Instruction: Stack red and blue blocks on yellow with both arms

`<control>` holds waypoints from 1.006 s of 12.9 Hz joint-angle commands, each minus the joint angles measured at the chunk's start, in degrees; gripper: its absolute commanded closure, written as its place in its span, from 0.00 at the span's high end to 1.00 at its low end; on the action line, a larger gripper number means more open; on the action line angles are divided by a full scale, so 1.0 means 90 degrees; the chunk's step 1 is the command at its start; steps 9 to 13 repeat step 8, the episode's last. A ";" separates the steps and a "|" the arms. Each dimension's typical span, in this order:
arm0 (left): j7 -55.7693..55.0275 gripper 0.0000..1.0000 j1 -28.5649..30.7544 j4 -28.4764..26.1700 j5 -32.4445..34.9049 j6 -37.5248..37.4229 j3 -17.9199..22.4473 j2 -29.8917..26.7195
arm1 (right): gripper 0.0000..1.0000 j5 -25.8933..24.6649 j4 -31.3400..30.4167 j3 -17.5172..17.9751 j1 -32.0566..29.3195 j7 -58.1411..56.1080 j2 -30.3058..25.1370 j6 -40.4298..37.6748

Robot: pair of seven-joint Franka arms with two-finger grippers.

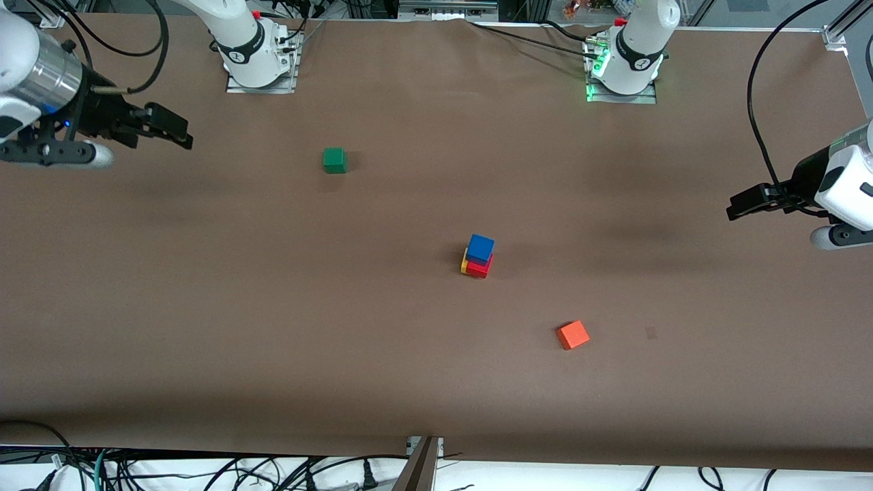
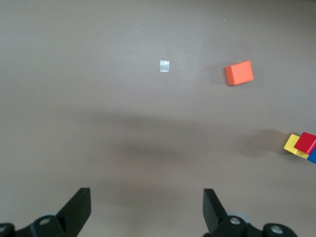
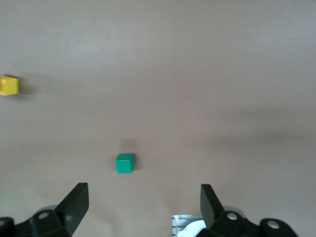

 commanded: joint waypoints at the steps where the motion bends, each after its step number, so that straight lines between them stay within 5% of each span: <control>1: 0.0121 1.00 0.0002 0.0249 -0.0023 -0.0060 0.0008 0.0146 | 1.00 -0.0393 -0.0548 0.0086 0.0035 -0.0262 -0.0341 0.0426; 13: 0.0111 1.00 -0.0047 0.0357 -0.0023 -0.0070 0.0008 0.0215 | 1.00 -0.0599 -0.0050 0.0086 0.0084 -0.0547 -0.0008 0.0515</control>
